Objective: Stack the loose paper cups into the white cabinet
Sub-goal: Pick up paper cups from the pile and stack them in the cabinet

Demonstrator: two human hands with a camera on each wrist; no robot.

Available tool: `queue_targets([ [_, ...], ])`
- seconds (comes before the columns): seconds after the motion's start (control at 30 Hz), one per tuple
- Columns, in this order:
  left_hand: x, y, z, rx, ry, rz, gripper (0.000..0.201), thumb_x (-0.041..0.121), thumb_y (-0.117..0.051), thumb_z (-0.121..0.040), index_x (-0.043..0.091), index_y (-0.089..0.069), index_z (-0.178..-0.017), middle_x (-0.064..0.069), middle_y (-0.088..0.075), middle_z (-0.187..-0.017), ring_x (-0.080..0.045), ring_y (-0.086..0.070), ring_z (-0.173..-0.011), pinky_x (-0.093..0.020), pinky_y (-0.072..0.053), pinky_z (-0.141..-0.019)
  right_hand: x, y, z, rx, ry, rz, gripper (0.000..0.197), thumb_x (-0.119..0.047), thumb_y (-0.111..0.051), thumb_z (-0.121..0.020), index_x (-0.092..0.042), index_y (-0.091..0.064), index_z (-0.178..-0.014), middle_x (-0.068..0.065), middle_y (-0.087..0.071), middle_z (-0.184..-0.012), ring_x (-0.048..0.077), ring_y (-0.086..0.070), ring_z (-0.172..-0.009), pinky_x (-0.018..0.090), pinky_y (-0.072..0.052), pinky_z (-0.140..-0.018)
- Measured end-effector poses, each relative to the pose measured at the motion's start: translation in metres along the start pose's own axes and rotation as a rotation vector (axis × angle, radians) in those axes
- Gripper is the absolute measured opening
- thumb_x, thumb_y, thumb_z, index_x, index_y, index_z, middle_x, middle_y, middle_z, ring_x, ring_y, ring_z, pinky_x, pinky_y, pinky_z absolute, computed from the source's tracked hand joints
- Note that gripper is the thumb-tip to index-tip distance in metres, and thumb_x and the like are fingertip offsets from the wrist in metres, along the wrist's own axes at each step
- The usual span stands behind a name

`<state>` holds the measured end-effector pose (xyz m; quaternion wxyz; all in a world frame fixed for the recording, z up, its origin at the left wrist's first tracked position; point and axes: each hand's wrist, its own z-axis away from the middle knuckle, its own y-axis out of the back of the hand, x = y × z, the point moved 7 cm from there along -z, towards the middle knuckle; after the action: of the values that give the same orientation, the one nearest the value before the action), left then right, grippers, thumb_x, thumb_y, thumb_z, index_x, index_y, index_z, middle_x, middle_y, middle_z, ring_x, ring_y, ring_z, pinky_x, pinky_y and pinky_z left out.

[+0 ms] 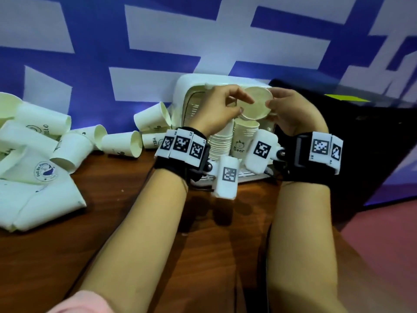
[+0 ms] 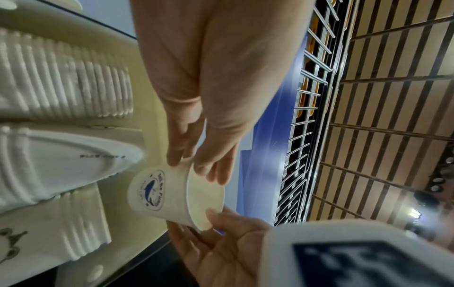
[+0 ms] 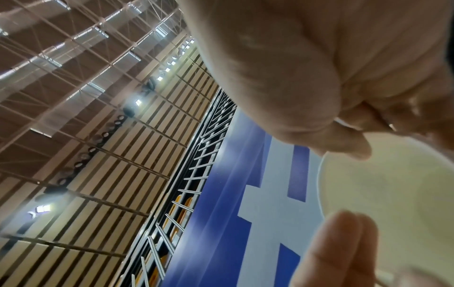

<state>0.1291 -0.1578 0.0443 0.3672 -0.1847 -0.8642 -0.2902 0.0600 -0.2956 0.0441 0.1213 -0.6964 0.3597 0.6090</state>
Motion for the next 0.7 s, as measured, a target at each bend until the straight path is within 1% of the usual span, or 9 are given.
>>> queue_targets([
  [0.1,-0.010,-0.012,-0.002,-0.067,0.009,0.020,0.025,0.002,-0.064,-0.086,0.022,-0.067,-0.101,0.006,-0.066,-0.113,-0.011,-0.060,-0.110,-0.034,-0.046,-0.103,0.008,0.007,-0.006,0.064,0.002,0.030,0.034,0.008,-0.042,-0.091,-0.016,-0.065,-0.088,0.005,-0.069,-0.087,0.022,-0.068,-0.085,0.030,-0.054,-0.073],
  [0.17,-0.017,-0.018,-0.001,-0.086,0.010,0.026,0.026,0.005,-0.066,-0.085,0.025,-0.066,-0.101,0.004,-0.067,-0.112,-0.013,-0.061,-0.101,-0.040,-0.050,-0.097,0.011,0.006,-0.005,0.084,0.009,0.034,0.033,0.007,-0.045,-0.090,-0.018,-0.063,-0.078,0.003,-0.066,-0.080,0.018,-0.065,-0.078,0.028,-0.052,-0.072],
  [0.23,-0.023,-0.021,-0.001,-0.093,0.015,0.012,0.025,0.007,-0.065,-0.086,0.022,-0.066,-0.107,0.005,-0.066,-0.104,-0.008,-0.056,-0.083,-0.033,-0.052,-0.086,0.013,0.002,-0.004,0.082,0.025,-0.001,0.031,0.006,-0.048,-0.091,-0.017,-0.060,-0.075,0.001,-0.063,-0.076,0.014,-0.062,-0.072,0.022,-0.050,-0.067],
  [0.3,-0.027,-0.024,-0.001,-0.114,0.020,0.010,0.025,0.008,-0.063,-0.088,0.022,-0.066,-0.108,-0.002,-0.066,-0.108,-0.008,-0.054,-0.078,-0.030,-0.050,-0.081,0.016,-0.001,-0.003,0.091,0.044,-0.045,0.023,0.007,-0.047,-0.092,-0.009,-0.060,-0.082,0.001,-0.061,-0.075,0.010,-0.060,-0.067,0.017,-0.048,-0.058],
  [0.37,-0.030,-0.027,0.000,-0.139,0.024,0.029,0.026,0.008,-0.061,-0.088,0.030,-0.065,-0.102,-0.011,-0.063,-0.121,-0.020,-0.060,-0.096,-0.039,-0.050,-0.093,0.019,0.000,-0.005,0.120,0.058,-0.066,0.020,0.006,-0.045,-0.093,-0.006,-0.060,-0.098,0.002,-0.062,-0.076,0.009,-0.059,-0.065,0.015,-0.047,-0.054],
  [0.4,-0.032,-0.029,0.000,-0.151,0.036,0.037,0.027,0.008,-0.060,-0.088,0.032,-0.065,-0.099,-0.011,-0.062,-0.123,-0.022,-0.059,-0.105,-0.042,-0.048,-0.097,0.022,0.001,-0.006,0.135,0.062,-0.066,0.020,0.005,-0.045,-0.094,-0.005,-0.060,-0.103,0.002,-0.062,-0.077,0.009,-0.059,-0.065,0.015,-0.046,-0.053],
  [0.5,-0.039,-0.033,0.001,-0.178,0.071,0.058,0.026,0.001,-0.056,-0.090,0.022,-0.063,-0.104,0.000,-0.059,-0.128,-0.012,-0.053,-0.120,-0.031,-0.040,-0.105,0.026,0.001,-0.007,0.149,0.069,-0.067,0.018,0.001,-0.047,-0.095,-0.005,-0.060,-0.105,0.002,-0.063,-0.078,0.008,-0.058,-0.066,0.014,-0.046,-0.054],
  [0.63,-0.048,-0.036,-0.002,-0.180,0.083,0.050,0.026,0.000,-0.055,-0.090,0.017,-0.062,-0.109,0.002,-0.055,-0.133,-0.015,-0.051,-0.123,-0.023,-0.037,-0.103,0.031,-0.001,-0.011,0.152,0.022,-0.090,0.019,-0.004,-0.043,-0.099,-0.005,-0.062,-0.103,0.002,-0.061,-0.075,0.008,-0.057,-0.062,0.016,-0.045,-0.051],
  [0.7,-0.050,-0.035,-0.003,-0.176,0.086,0.040,0.026,0.003,-0.057,-0.090,0.021,-0.061,-0.108,0.001,-0.054,-0.135,-0.016,-0.050,-0.125,-0.030,-0.037,-0.109,0.035,0.000,-0.017,0.158,-0.015,-0.065,0.024,-0.008,-0.040,-0.101,-0.003,-0.063,-0.107,0.004,-0.058,-0.075,0.012,-0.055,-0.063,0.021,-0.046,-0.056],
])
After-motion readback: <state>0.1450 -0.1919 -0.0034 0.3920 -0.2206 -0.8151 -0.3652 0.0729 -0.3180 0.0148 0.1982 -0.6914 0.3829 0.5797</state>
